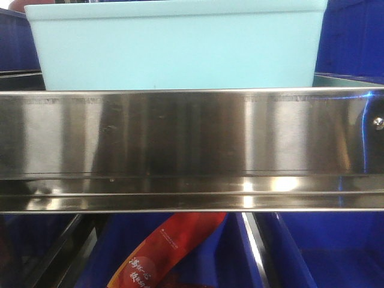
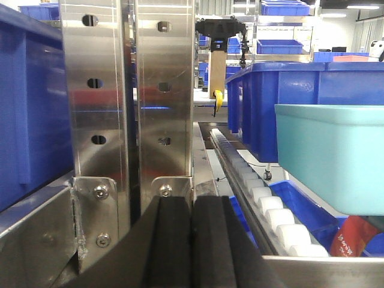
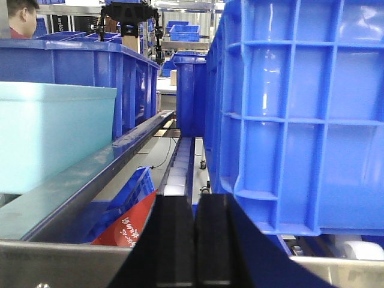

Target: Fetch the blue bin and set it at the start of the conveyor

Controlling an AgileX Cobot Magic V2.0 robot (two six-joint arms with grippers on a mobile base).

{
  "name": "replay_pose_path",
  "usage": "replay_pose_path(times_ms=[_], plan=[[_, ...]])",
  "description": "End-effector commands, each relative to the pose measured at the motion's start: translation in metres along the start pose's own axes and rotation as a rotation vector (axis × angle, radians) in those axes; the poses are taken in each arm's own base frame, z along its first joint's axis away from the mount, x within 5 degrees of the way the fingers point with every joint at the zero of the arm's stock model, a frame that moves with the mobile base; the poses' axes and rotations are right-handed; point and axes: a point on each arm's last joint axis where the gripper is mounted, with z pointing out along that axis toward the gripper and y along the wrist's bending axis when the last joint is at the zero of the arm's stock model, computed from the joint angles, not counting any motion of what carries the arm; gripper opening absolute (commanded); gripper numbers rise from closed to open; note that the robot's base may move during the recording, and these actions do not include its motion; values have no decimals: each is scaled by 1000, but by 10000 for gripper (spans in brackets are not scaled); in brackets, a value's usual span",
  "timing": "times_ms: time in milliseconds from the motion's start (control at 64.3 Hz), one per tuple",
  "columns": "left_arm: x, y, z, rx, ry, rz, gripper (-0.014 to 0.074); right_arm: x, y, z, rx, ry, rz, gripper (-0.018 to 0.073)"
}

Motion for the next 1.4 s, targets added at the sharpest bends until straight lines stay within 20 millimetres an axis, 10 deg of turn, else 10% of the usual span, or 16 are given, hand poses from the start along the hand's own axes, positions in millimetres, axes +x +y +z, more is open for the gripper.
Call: replay_pose_path(times_ms=[0, 1259, 1384], plan=[[-2, 0, 0, 4, -21, -2, -111, -2, 0, 0, 5, -26, 0, -163], [-5, 0, -1, 5, -54, -3, -111, -14, 1, -1, -6, -151, -1, -163], [-28, 1, -3, 0, -24, -10, -111, -28, 1, -3, -4, -176, -1, -163]])
